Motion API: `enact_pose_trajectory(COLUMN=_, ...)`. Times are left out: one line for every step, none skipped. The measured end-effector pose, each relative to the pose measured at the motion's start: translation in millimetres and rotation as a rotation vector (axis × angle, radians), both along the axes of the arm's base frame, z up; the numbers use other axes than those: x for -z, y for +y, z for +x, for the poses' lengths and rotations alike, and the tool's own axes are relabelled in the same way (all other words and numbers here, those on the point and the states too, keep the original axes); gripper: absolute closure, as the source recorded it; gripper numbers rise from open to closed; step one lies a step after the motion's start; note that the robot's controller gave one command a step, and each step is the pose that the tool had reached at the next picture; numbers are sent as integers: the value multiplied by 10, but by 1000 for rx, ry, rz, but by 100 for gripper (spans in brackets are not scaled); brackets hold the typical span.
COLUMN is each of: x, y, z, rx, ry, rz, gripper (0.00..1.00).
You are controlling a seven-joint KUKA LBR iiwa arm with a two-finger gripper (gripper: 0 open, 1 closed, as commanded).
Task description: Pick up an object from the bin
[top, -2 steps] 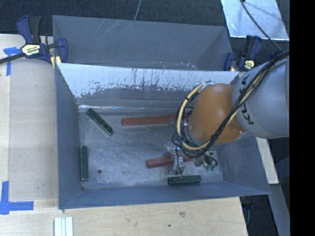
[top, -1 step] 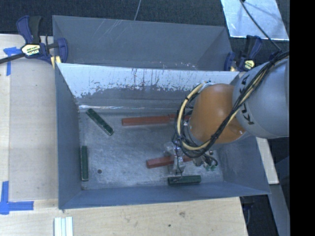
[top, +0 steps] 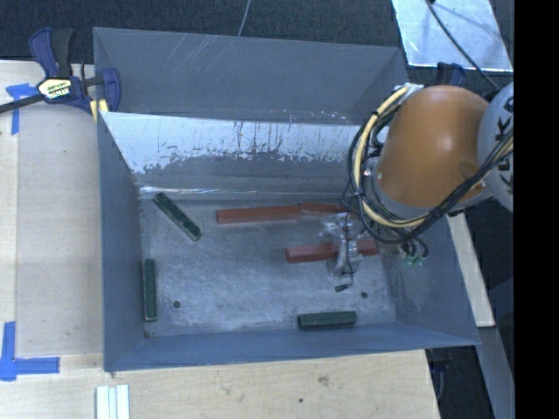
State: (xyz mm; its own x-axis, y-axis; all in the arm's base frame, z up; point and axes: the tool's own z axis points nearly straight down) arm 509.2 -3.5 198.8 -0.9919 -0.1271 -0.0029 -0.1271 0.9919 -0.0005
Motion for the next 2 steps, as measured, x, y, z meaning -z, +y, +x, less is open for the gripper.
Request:
enact_pose_trajectory(x=0, y=0, z=0, rx=0, ry=0, rz=0, gripper=100)
enact_pose_trajectory(x=-137, y=-20, z=18, rx=-60, ry=6, rz=0, gripper=100)
